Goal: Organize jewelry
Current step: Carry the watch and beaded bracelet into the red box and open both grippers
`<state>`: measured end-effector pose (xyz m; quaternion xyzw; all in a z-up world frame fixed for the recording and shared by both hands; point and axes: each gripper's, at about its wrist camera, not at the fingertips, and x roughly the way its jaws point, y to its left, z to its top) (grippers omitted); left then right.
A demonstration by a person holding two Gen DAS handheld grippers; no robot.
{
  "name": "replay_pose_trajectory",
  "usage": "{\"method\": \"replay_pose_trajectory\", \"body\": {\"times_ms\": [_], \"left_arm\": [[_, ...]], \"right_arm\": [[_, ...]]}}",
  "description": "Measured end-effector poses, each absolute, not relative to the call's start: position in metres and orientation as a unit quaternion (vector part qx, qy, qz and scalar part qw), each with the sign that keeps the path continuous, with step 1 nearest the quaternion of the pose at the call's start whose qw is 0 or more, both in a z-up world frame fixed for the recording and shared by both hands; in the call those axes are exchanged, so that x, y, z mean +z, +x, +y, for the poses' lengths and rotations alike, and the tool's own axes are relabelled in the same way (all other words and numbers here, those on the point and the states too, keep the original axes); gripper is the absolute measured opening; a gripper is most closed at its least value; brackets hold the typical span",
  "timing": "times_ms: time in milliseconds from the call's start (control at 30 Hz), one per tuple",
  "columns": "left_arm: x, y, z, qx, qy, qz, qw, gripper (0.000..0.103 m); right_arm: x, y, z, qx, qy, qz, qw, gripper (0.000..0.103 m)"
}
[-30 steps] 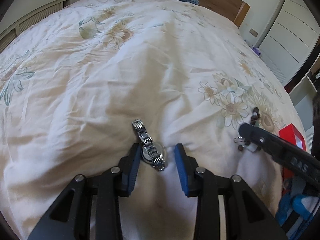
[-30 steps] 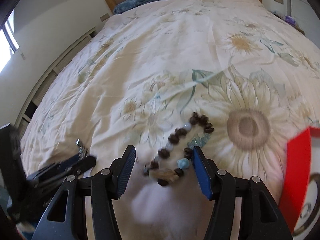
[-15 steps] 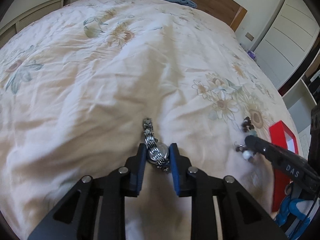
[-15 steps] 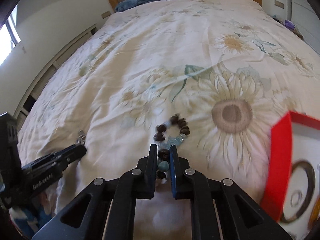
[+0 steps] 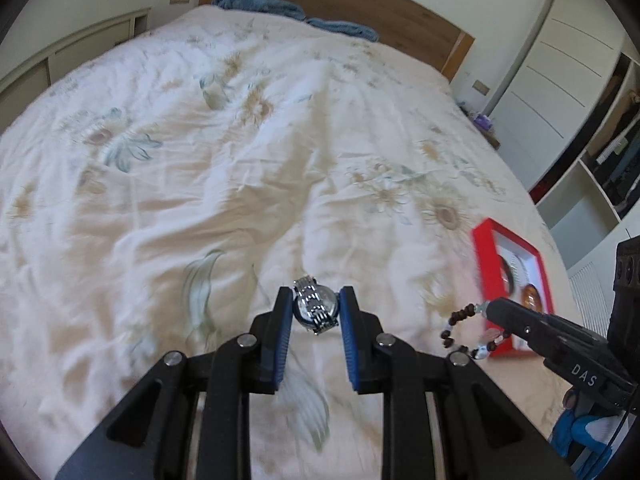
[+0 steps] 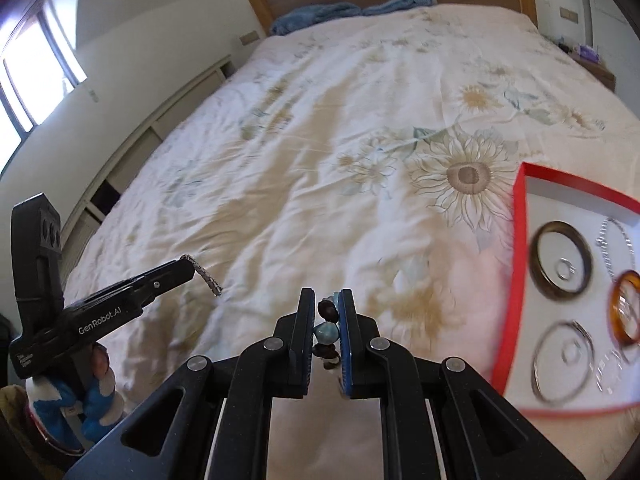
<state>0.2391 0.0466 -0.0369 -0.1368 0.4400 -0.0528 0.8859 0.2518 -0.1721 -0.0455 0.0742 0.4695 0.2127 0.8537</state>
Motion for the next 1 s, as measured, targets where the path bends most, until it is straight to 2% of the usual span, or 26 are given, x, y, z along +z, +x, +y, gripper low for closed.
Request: {"method": "replay_pose_trajectory", "body": {"times_ms": [533,767,1000], "left_arm": [[0.054,0.098,0.015,-0.078,-0.111,0.37,0.919,0.022],[0.06,0.075,-0.021,-0.102,-0.103,0.373,0.917,0.022],[0.048,0.087,-0.076,-0.136,-0.064,0.395,0.906,0.022]], "right_arm": [[0.042,0.103,-0.199,0.221,0.057,0.401,0.887,0.011],[0.056,0.06,-0.227,0.215,0.058,0.382,0.897,0.011],[0.039,0.06,-0.275,0.183,0.084,0.391,0.898,0.011]]}}
